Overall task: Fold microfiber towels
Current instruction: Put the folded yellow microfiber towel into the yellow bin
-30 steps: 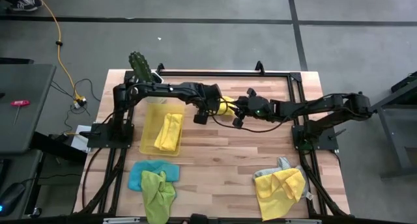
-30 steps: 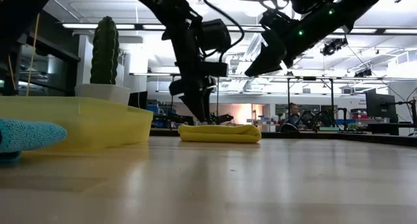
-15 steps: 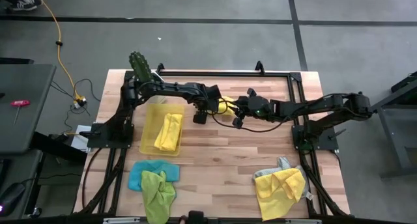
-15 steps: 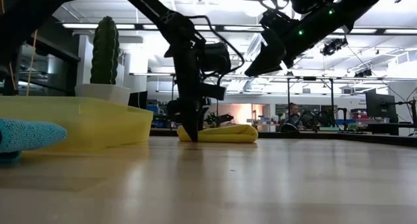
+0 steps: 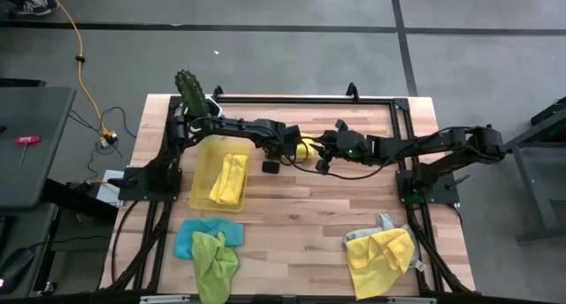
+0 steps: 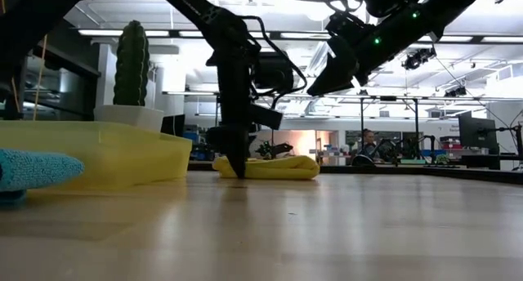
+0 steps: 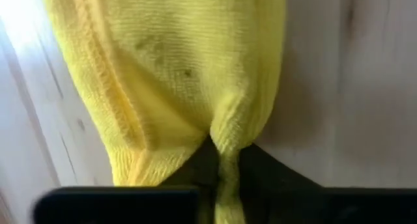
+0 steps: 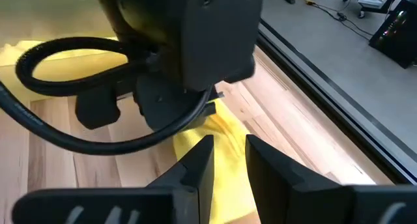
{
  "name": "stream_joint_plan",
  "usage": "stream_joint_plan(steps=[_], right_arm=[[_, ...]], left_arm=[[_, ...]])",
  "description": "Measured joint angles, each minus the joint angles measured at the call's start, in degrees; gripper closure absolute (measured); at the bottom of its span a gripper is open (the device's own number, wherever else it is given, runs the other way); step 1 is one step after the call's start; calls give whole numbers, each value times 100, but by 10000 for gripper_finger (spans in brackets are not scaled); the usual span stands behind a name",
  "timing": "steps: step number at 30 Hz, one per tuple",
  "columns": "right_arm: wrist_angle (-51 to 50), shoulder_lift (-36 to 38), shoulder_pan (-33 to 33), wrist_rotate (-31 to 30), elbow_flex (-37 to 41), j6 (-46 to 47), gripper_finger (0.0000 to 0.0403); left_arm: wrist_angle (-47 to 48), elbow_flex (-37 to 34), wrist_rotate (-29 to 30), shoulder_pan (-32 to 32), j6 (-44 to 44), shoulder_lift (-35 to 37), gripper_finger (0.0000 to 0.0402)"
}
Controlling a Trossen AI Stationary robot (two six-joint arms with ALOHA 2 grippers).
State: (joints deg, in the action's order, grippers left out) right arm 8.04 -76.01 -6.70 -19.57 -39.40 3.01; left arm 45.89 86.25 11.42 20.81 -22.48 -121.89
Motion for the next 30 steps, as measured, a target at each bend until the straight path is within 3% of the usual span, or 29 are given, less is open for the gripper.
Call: stream_joint_plan(steps=[6, 13, 17, 25, 30], right_arm=[[22, 0, 0, 0, 0, 2, 324], [37, 0, 0, 0, 0, 2, 324], [38, 0, 0, 0, 0, 17, 324], [36, 0, 0, 47, 0, 155, 324], [36, 0, 0, 46, 0, 155, 324]], left_arm=[[1022, 473, -52, -115, 499, 435, 394], [1723, 1090, 33, 84, 1046, 1915, 398], [2305, 1108, 293, 45, 1514, 2833, 399], [3771, 583, 1414, -267, 3158, 4208, 400], [4453, -106, 1633, -483, 4285, 4842, 401]])
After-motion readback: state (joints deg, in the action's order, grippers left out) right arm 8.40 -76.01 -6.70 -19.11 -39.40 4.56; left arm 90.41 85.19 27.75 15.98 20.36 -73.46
